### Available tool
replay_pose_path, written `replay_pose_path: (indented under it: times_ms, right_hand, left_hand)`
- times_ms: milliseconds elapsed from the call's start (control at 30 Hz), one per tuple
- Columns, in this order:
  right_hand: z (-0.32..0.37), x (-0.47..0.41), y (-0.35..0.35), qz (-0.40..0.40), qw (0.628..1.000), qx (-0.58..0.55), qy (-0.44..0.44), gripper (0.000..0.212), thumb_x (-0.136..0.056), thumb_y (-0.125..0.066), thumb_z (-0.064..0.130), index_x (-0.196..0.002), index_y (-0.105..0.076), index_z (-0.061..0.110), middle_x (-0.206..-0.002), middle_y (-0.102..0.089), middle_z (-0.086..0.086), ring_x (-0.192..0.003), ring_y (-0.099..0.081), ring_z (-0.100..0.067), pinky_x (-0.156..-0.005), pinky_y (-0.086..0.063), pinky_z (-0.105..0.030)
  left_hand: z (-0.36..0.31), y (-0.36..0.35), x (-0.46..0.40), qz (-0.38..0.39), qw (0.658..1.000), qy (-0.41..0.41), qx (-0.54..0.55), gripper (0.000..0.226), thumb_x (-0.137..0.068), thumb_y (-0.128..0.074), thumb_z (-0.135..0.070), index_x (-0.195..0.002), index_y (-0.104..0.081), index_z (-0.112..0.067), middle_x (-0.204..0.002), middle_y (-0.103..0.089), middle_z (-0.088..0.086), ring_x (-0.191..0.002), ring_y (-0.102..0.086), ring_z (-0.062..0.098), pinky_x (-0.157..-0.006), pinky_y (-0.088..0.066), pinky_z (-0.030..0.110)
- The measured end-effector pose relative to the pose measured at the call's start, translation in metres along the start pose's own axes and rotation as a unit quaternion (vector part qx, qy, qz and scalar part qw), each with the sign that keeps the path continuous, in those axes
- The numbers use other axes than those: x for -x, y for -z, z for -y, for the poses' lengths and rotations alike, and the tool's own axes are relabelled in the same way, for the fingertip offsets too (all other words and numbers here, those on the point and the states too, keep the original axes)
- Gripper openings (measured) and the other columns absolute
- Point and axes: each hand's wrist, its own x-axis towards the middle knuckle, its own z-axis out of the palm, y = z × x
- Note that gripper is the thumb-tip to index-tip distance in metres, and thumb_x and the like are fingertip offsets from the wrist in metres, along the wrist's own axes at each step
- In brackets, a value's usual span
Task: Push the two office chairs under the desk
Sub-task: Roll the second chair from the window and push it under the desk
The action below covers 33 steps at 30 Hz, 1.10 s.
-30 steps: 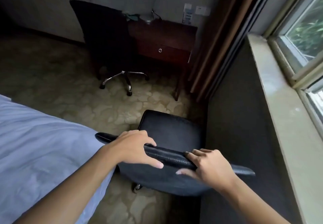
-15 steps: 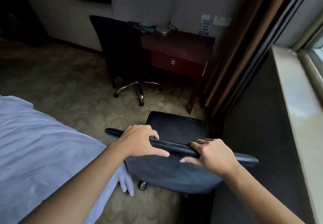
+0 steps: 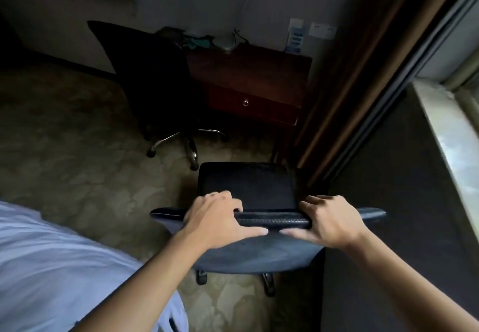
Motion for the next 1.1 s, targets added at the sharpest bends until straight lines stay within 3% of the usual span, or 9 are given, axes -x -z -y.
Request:
replay_pose_path:
  times_ms: [400, 500, 633, 833, 967, 1100]
  right_hand:
    - [-0.045, -0.138, -0.060, 0.014, 1.000, -0.014, -0.015, 0.072, -0.074, -0.036, 0.089, -0.063, -0.060, 0.023, -0.052, -0.053, 0.005, -0.043, -0.055, -0.017, -0.038, -0.041, -0.028]
    - [-0.063, -0.165, -0.067, 0.018, 1.000, -0.015, -0.013, 0.070, -0.075, -0.039, 0.087, -0.062, -0.061, 0.021, -0.050, -0.052, 0.006, -0.041, -0.053, -0.018, -0.038, -0.034, -0.024]
    - [-0.081, -0.206, -0.079, 0.014, 1.000, -0.024, -0.003, 0.067, -0.074, -0.043, 0.085, -0.061, -0.060, 0.021, -0.051, -0.052, 0.007, -0.041, -0.054, -0.016, -0.036, -0.037, -0.026]
    - [-0.077, -0.267, -0.096, 0.023, 0.999, -0.016, -0.041, 0.065, -0.072, -0.041, 0.085, -0.061, -0.059, 0.023, -0.051, -0.052, 0.007, -0.039, -0.053, -0.014, -0.037, -0.024, -0.021]
    - [-0.082, -0.312, -0.105, 0.048, 0.997, -0.018, -0.062, 0.067, -0.075, -0.033, 0.087, -0.064, -0.054, 0.024, -0.055, -0.054, 0.007, -0.042, -0.054, -0.016, -0.039, -0.026, -0.022]
    - [-0.072, -0.321, -0.113, 0.051, 0.996, -0.025, -0.067, 0.065, -0.076, -0.041, 0.084, -0.062, -0.058, 0.022, -0.051, -0.051, 0.008, -0.037, -0.050, -0.015, -0.036, -0.025, -0.020]
  left_hand:
    - [0.077, 0.021, -0.144, -0.029, 0.999, 0.012, -0.033, 0.088, -0.043, -0.028, -0.106, -0.084, -0.067, -0.038, -0.081, -0.055, -0.019, -0.079, -0.059, 0.011, -0.069, -0.040, 0.032]
    - [0.083, 0.025, -0.174, -0.035, 0.998, 0.011, -0.045, 0.088, -0.044, -0.026, -0.106, -0.082, -0.067, -0.038, -0.077, -0.053, -0.019, -0.075, -0.059, 0.009, -0.065, -0.038, 0.031]
    - [0.098, 0.035, -0.215, -0.026, 0.999, 0.006, -0.043, 0.090, -0.047, -0.027, -0.105, -0.087, -0.070, -0.037, -0.079, -0.052, -0.021, -0.076, -0.060, 0.008, -0.063, -0.036, 0.028]
    - [0.139, 0.058, -0.275, 0.005, 0.999, -0.017, -0.039, 0.083, -0.048, -0.031, -0.104, -0.082, -0.068, -0.037, -0.075, -0.048, -0.021, -0.076, -0.059, 0.008, -0.065, -0.038, 0.029]
    - [0.165, 0.075, -0.323, 0.021, 0.998, -0.039, -0.041, 0.084, -0.047, -0.030, -0.103, -0.080, -0.069, -0.036, -0.076, -0.052, -0.019, -0.076, -0.058, 0.007, -0.072, -0.044, 0.031]
    - [0.188, 0.073, -0.337, 0.005, 0.994, -0.097, -0.058, 0.082, -0.052, -0.031, -0.101, -0.076, -0.071, -0.034, -0.071, -0.052, -0.019, -0.066, -0.057, 0.005, -0.060, -0.036, 0.026]
